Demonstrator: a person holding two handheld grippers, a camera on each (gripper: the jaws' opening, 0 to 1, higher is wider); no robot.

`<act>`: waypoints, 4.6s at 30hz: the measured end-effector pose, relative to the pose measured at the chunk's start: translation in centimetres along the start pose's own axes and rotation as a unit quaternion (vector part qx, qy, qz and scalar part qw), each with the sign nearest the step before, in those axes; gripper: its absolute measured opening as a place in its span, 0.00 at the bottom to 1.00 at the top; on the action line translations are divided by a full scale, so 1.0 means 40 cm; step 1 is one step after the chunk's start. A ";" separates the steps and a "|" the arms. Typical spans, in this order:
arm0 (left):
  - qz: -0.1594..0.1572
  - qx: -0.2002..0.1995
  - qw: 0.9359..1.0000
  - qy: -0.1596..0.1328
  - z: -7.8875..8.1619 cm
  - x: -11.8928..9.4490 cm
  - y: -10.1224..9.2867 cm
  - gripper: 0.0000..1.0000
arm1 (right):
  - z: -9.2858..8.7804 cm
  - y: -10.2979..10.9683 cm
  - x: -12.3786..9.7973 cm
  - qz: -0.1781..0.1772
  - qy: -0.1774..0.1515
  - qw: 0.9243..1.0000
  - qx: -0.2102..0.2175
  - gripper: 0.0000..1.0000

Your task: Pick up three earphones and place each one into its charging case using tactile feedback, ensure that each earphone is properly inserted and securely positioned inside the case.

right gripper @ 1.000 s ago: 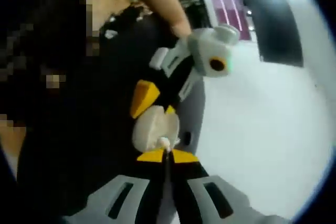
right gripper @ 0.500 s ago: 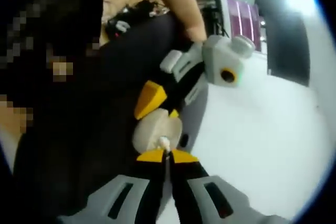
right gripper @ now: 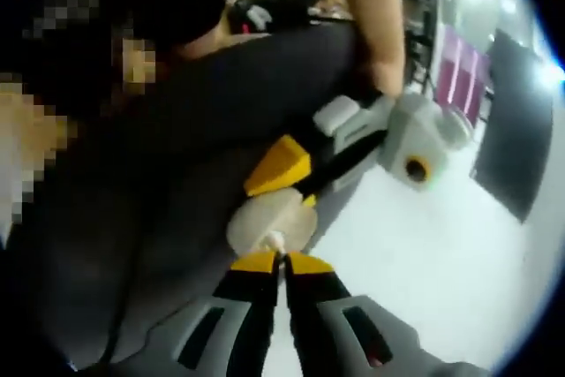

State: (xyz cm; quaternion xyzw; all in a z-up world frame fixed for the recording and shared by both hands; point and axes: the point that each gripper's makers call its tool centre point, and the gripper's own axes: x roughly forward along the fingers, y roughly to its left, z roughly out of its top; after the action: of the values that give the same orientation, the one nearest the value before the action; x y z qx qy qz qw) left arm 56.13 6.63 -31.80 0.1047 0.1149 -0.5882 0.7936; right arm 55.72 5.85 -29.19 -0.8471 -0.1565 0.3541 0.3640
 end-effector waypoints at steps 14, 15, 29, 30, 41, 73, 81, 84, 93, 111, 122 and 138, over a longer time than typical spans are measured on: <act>-0.001 0.000 1.000 0.000 0.000 0.000 0.002 0.17 | 0.005 0.009 0.008 0.027 -0.005 1.000 0.009 0.08; -0.001 -0.001 1.000 0.000 0.000 0.000 0.003 0.17 | 0.004 0.008 0.008 0.026 -0.005 1.000 0.015 0.08; 0.000 -0.003 1.000 0.001 -0.001 0.002 0.005 0.17 | -0.035 -0.005 -0.069 0.004 -0.094 0.968 0.231 0.14; 0.000 -0.002 1.000 0.001 -0.001 0.002 0.005 0.17 | -0.050 -0.006 -0.069 0.000 -0.106 0.958 0.267 0.14; 0.000 -0.001 1.000 0.000 -0.003 -0.002 0.003 0.17 | -0.094 0.053 -0.010 0.056 -0.348 0.648 0.675 0.19; -0.005 -0.003 1.000 -0.002 -0.004 -0.003 -0.013 0.17 | 0.006 0.023 0.010 0.169 -0.460 0.485 0.724 0.33; -0.004 -0.008 1.000 -0.002 -0.008 -0.001 -0.006 0.17 | 0.025 0.022 0.043 0.159 -0.439 0.514 0.720 0.24; 0.005 -0.005 1.000 -0.005 -0.008 0.001 -0.004 0.17 | 0.026 0.024 0.041 0.166 -0.441 0.509 0.721 0.23; 0.013 -0.031 0.998 -0.062 0.042 -0.031 0.024 0.17 | -0.019 0.060 0.032 0.157 -0.430 0.508 0.730 0.22; 0.194 -0.141 0.958 -0.156 0.116 -0.141 0.221 0.15 | -0.017 0.076 0.016 0.148 -0.433 0.512 0.727 0.22; 0.269 -0.135 0.954 -0.010 0.095 -0.110 0.308 0.14 | -0.014 0.075 0.026 0.147 -0.427 0.520 0.725 0.22; 0.203 -0.164 0.965 0.018 0.044 -0.063 0.316 0.14 | 0.001 0.057 0.049 0.131 -0.424 0.546 0.711 0.22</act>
State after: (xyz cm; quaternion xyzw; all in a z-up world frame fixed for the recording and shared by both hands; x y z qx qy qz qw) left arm 67.63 12.03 -28.96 0.0046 0.2003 -0.3862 0.9004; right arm 57.08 5.32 -31.79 -0.0739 0.1234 0.7111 0.6882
